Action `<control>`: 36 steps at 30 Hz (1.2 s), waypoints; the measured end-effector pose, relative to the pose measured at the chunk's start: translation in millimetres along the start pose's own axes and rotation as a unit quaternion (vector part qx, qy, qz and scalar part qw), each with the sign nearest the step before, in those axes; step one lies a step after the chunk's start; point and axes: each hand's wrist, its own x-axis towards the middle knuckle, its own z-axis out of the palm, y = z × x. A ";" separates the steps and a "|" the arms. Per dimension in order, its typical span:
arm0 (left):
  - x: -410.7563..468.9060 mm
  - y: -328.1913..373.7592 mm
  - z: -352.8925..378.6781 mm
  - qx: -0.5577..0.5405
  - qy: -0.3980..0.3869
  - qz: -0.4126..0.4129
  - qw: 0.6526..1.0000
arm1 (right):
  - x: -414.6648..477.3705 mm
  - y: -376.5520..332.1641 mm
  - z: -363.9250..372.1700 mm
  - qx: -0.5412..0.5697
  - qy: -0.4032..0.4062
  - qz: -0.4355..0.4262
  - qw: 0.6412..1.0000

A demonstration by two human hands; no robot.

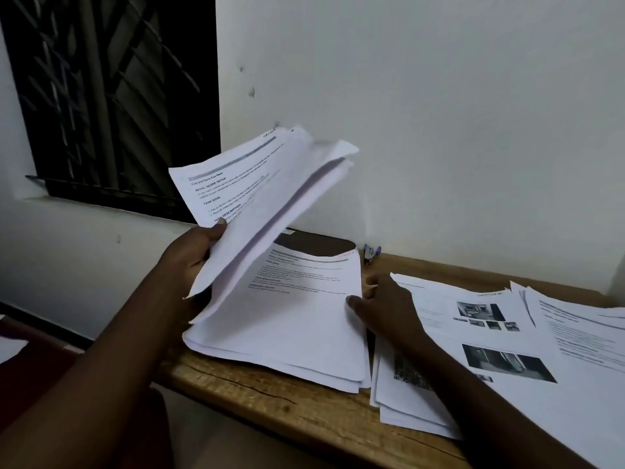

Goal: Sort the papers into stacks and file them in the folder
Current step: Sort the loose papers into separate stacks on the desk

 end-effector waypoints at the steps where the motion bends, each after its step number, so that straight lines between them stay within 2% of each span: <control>1: 1.8 -5.6 6.7 -0.018 -0.018 -0.021 0.999 | 1.2 0.6 -7.2 0.008 0.012 0.008 1.000; 3: 0.3 -9.9 17.9 -0.016 -0.065 -0.025 0.997 | 3.1 3.6 -28.8 0.135 0.024 0.014 0.990; 5: 1.5 -18.2 26.4 0.022 -0.088 -0.004 0.996 | 4.2 6.1 -57.7 0.289 -0.002 0.005 0.957; 10: -8.1 -47.9 69.8 0.100 -0.125 0.012 0.987 | 13.1 15.6 -107.7 0.476 -0.064 0.087 0.873; 12: -14.0 -56.3 85.4 0.112 -0.140 0.024 0.983 | 14.5 18.1 -110.6 0.480 -0.073 0.084 0.870; 16: -16.4 -65.0 97.2 0.106 -0.137 0.033 0.984 | 12.1 19.1 -111.1 0.430 -0.057 0.062 0.899; 19: -14.2 -69.4 97.6 0.101 -0.136 0.024 0.985 | 12.6 18.8 -111.0 0.417 -0.040 0.058 0.906; 23: -10.7 -74.2 98.4 0.100 -0.138 0.021 0.985 | 12.1 18.5 -110.7 0.417 -0.037 0.048 0.907; 30: -4.7 -73.6 95.2 0.097 -0.120 0.006 0.988 | 13.1 21.8 -116.7 0.439 -0.050 0.079 0.894; 34: -5.3 -72.1 91.2 0.105 -0.118 0.009 0.987 | 16.0 23.5 -110.5 0.414 -0.004 0.070 0.908; 36: -4.9 -72.3 89.5 0.103 -0.116 0.006 0.988 | 13.0 23.6 -109.4 0.423 0.013 0.061 0.904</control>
